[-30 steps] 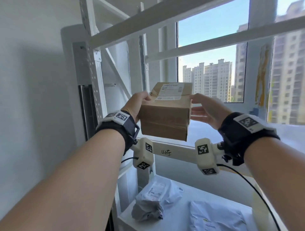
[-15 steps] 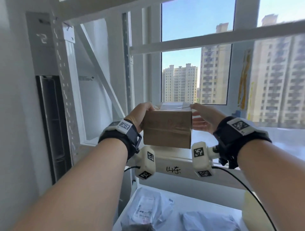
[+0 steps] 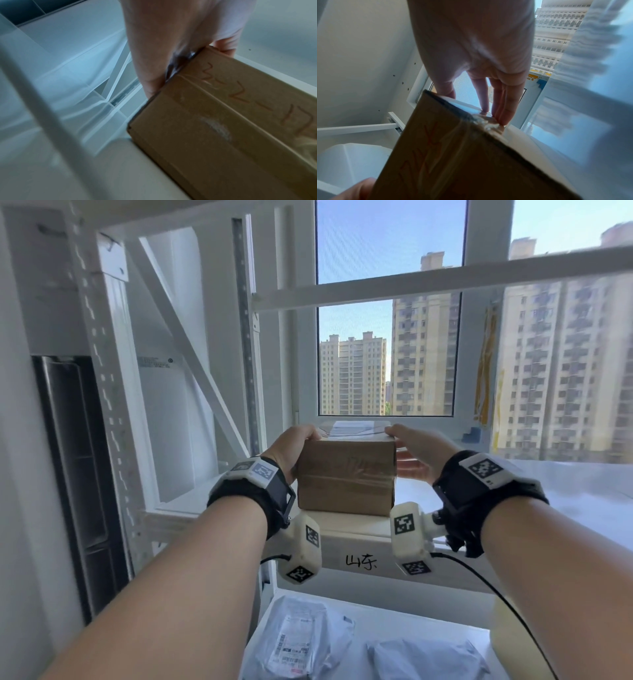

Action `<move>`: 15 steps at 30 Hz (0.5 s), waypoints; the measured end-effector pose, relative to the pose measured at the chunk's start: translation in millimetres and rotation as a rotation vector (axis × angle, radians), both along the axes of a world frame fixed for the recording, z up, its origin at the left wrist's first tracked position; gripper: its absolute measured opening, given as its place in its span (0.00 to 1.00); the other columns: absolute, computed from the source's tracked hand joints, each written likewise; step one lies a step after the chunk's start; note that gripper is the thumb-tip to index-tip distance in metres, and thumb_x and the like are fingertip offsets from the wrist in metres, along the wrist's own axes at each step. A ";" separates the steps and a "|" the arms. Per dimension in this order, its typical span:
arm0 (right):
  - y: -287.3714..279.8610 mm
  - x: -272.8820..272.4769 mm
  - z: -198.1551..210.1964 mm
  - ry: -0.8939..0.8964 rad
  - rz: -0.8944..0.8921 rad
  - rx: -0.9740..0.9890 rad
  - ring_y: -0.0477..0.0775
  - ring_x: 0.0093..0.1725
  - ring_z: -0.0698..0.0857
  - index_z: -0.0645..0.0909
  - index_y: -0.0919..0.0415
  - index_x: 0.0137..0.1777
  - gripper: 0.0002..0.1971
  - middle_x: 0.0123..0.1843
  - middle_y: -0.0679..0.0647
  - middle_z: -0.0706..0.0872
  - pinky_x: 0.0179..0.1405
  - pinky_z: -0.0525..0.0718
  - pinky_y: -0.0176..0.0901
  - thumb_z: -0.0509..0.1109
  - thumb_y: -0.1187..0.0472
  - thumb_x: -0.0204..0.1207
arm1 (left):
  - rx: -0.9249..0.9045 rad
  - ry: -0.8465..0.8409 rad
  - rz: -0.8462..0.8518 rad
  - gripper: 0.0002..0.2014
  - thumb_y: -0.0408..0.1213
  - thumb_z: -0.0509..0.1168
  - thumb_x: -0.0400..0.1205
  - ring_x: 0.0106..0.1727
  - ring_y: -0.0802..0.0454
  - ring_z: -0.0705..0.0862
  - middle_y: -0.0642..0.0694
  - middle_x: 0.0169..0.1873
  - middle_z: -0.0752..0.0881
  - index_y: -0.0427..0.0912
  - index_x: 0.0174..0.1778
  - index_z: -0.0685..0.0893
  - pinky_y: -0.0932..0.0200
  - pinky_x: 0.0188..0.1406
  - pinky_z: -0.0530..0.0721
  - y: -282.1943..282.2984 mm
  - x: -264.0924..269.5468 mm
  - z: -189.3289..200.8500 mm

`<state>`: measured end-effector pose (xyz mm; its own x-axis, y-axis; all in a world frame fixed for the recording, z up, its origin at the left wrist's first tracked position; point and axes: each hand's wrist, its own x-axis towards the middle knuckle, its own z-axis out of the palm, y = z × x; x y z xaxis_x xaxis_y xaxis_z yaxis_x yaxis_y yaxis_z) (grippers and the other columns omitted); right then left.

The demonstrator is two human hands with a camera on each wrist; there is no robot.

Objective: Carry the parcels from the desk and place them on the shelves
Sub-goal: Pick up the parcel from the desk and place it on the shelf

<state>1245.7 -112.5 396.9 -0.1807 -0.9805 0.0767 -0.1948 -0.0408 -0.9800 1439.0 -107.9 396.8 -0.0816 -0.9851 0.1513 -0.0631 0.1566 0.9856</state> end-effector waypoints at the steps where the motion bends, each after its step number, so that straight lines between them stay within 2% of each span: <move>1: 0.3 -0.7 0.4 0.002 -0.006 0.001 0.60 0.59 0.89 0.82 0.63 0.60 0.19 0.61 0.63 0.89 0.56 0.89 0.52 0.69 0.50 0.78 | 0.003 -0.001 -0.009 0.15 0.31 0.53 0.81 0.26 0.54 0.71 0.54 0.10 0.76 0.42 0.27 0.73 0.63 0.25 0.68 -0.4 -0.7 -0.2; 6: 2.8 -2.1 0.4 -0.006 -0.029 0.002 0.58 0.56 0.89 0.81 0.61 0.55 0.15 0.63 0.63 0.89 0.53 0.89 0.50 0.69 0.50 0.77 | 0.024 0.003 -0.022 0.14 0.32 0.54 0.82 0.27 0.54 0.72 0.53 0.12 0.77 0.41 0.29 0.75 0.63 0.25 0.69 -2.8 -3.5 1.0; 10: 4.2 -0.5 -0.4 -0.008 -0.035 0.011 0.56 0.51 0.87 0.79 0.61 0.56 0.15 0.64 0.63 0.88 0.46 0.86 0.45 0.67 0.50 0.79 | 0.062 -0.018 -0.030 0.13 0.34 0.55 0.82 0.28 0.53 0.74 0.47 0.25 0.75 0.42 0.32 0.77 0.63 0.25 0.71 -3.2 -3.0 1.8; 12: 4.8 -1.5 -1.1 0.003 -0.057 0.017 0.57 0.54 0.88 0.80 0.64 0.60 0.20 0.64 0.63 0.88 0.48 0.87 0.47 0.67 0.48 0.80 | 0.086 -0.037 -0.024 0.11 0.36 0.56 0.81 0.29 0.53 0.75 0.47 0.26 0.74 0.42 0.33 0.78 0.62 0.28 0.72 -5.2 -1.8 1.4; 15: 9.2 -3.1 -1.6 0.027 -0.087 0.026 0.59 0.61 0.87 0.80 0.65 0.66 0.25 0.64 0.62 0.87 0.56 0.87 0.51 0.66 0.45 0.80 | 0.114 -0.064 -0.023 0.08 0.41 0.59 0.80 0.33 0.52 0.77 0.46 0.30 0.76 0.43 0.39 0.80 0.60 0.34 0.75 -4.6 -0.2 2.0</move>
<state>1242.7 -103.4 395.3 -0.2635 -0.9629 0.0575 -0.2227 0.0027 -0.9749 1438.8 -112.5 398.9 -0.1100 -0.9934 0.0318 -0.1244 0.0455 0.9912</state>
